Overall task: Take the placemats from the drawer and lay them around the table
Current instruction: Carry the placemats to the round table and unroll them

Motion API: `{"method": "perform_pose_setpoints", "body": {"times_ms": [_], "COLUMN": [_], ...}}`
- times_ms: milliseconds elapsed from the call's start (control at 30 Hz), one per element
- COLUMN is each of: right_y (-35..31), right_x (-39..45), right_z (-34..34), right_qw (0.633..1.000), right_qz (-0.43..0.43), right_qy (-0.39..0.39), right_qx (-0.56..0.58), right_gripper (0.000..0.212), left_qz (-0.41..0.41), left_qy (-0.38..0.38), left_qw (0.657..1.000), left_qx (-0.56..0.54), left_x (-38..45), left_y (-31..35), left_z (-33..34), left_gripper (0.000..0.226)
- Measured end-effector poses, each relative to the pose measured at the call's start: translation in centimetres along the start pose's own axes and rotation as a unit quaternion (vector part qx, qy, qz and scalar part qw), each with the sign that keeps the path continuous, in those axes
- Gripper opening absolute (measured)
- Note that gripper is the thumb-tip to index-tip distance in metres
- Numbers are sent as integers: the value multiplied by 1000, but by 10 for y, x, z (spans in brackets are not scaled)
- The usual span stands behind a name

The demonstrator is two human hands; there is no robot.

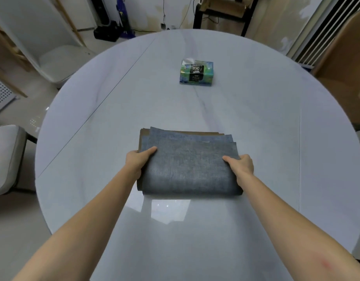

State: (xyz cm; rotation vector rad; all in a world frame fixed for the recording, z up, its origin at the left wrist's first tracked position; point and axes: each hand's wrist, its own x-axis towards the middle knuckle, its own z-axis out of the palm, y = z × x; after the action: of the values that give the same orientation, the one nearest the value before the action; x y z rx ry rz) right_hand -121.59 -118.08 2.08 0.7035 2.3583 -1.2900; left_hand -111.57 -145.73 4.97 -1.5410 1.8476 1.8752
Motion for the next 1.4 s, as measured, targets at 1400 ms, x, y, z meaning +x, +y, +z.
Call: {"method": "perform_pose_setpoints", "body": {"times_ms": [1400], "right_y": [223], "right_x": [-214], "right_z": [-97], "right_qw": [791], "right_qz": [-384], "right_qy": [-195], "right_qx": [-435], "right_gripper": [74], "left_qz": [279], "left_qy": [-107], "left_qw": [728], "left_qx": [617], "left_x": [-228], "left_y": [-235], "left_z": [-38], "left_gripper": [75]}}
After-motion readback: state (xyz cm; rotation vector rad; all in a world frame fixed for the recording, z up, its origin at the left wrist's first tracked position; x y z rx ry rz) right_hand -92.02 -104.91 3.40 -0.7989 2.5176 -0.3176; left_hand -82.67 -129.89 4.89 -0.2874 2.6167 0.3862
